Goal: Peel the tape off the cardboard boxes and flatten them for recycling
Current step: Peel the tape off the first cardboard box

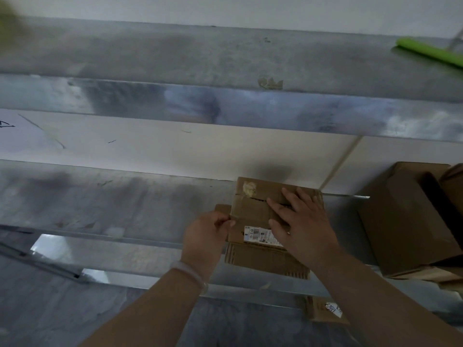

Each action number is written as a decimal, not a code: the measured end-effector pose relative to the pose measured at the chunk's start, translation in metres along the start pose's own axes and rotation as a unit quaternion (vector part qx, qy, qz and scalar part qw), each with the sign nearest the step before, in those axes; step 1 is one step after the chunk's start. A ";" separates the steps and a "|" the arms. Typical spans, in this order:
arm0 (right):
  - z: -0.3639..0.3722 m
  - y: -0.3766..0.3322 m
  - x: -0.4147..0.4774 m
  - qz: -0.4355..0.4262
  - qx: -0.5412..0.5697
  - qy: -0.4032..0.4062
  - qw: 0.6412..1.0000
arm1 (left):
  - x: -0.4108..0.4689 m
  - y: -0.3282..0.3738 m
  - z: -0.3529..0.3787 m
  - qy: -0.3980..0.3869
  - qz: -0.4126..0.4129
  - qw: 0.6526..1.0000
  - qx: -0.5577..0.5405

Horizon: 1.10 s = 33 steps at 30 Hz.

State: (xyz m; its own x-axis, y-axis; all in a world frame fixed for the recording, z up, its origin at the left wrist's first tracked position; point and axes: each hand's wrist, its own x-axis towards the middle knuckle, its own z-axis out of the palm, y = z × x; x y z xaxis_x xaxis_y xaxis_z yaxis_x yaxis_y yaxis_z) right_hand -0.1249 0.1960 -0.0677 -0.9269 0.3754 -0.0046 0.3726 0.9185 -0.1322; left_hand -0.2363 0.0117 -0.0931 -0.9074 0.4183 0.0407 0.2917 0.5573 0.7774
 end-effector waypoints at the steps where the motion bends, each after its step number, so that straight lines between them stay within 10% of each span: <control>1: 0.000 0.000 0.000 -0.001 0.001 0.000 1.000 | 0.001 -0.002 -0.001 0.000 0.037 0.998 0.045; 8: -0.002 0.000 -0.001 -0.002 0.002 -0.004 1.000 | 0.011 -0.009 -0.005 -0.038 0.139 0.977 0.158; 15: -0.003 0.000 -0.002 -0.005 0.007 -0.005 1.000 | 0.002 -0.011 0.002 -0.045 -0.109 0.957 -0.264; 25: 0.001 -0.004 -0.009 -0.003 -0.020 0.003 1.000 | 0.046 0.040 -0.003 -0.010 0.164 0.980 0.116; 33: 0.001 -0.001 -0.008 -0.008 -0.019 0.004 1.000 | 0.058 0.033 -0.010 0.006 0.089 0.994 0.069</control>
State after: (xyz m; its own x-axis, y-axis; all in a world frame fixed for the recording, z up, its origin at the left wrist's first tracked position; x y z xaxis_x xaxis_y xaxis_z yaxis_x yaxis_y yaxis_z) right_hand -0.1180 0.1915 -0.0683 -0.9326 0.3609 0.0062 0.3588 0.9286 -0.0949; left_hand -0.2817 0.0473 -0.0591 -0.8414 0.5106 0.1771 0.4849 0.5685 0.6645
